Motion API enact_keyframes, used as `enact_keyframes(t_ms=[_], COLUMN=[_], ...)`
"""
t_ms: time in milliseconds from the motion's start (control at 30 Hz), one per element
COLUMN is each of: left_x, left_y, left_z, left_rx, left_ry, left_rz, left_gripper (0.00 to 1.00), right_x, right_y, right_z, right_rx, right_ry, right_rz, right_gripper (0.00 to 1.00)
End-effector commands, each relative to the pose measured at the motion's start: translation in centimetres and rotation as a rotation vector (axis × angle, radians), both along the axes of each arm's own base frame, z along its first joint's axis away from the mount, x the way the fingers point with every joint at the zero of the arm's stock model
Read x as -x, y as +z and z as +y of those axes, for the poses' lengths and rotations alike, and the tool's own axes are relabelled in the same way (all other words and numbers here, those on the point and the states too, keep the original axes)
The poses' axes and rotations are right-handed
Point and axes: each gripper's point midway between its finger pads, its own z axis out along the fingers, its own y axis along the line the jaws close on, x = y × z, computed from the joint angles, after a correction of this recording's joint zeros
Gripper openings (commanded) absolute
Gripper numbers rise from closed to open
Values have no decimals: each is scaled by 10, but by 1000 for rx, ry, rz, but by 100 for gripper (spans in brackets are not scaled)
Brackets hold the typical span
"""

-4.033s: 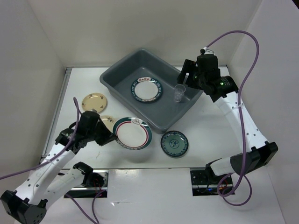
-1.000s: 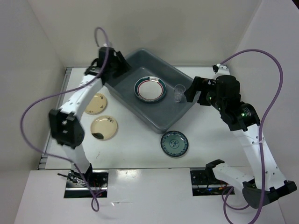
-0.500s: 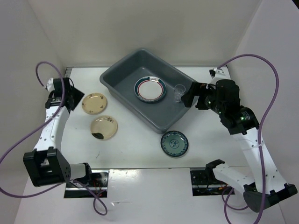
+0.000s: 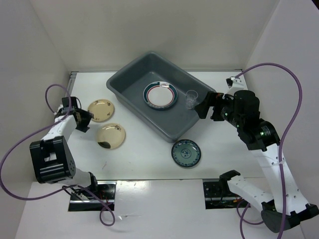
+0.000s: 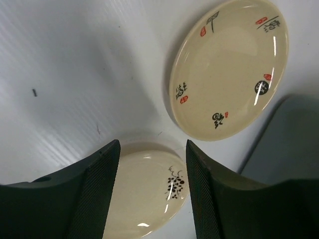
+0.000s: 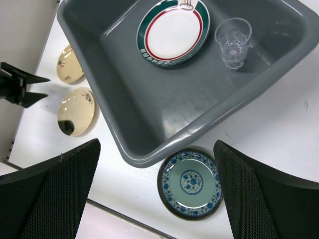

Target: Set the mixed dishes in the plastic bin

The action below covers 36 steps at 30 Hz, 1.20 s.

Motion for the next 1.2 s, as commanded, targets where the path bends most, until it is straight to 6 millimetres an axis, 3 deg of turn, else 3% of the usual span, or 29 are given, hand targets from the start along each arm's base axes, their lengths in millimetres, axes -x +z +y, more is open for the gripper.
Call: enact_keyframes(t_ms=[0, 133, 467, 533, 633, 867, 933, 1033, 1167], left_x=[-19, -25, -48, -49, -56, -60, -63, -65, -67], left_y=[-15, -32, -35, -42, -44, -50, -48, -47, -47], left_z=[-8, -10, -16, -15, -18, -21, -19, -16, -14], left_rx=[79, 101, 76, 79, 84, 76, 66, 57, 49], left_ry=[16, 4, -19, -18, -18, -17, -12, -7, -2], left_rz=[-56, -49, -101, -91, -101, -90, -98, -105, -105], left_gripper=[63, 63, 59, 52, 23, 21, 31, 32, 30], right_x=[-2, 0, -6, -6, -9, -8, -8, -9, -9], right_y=[3, 1, -2, -2, -5, -9, -9, -11, -8], right_z=[-1, -1, 1, 1, 0, -4, -4, -3, -3], right_rx=[1, 4, 10, 10, 17, 31, 31, 27, 24], right_ry=[2, 2, 2, 2, -6, -24, -24, -28, -28], right_rz=[-28, -20, -1, -1, 7, 23, 23, 35, 26], right_gripper=[99, 99, 99, 99, 99, 99, 99, 99, 99])
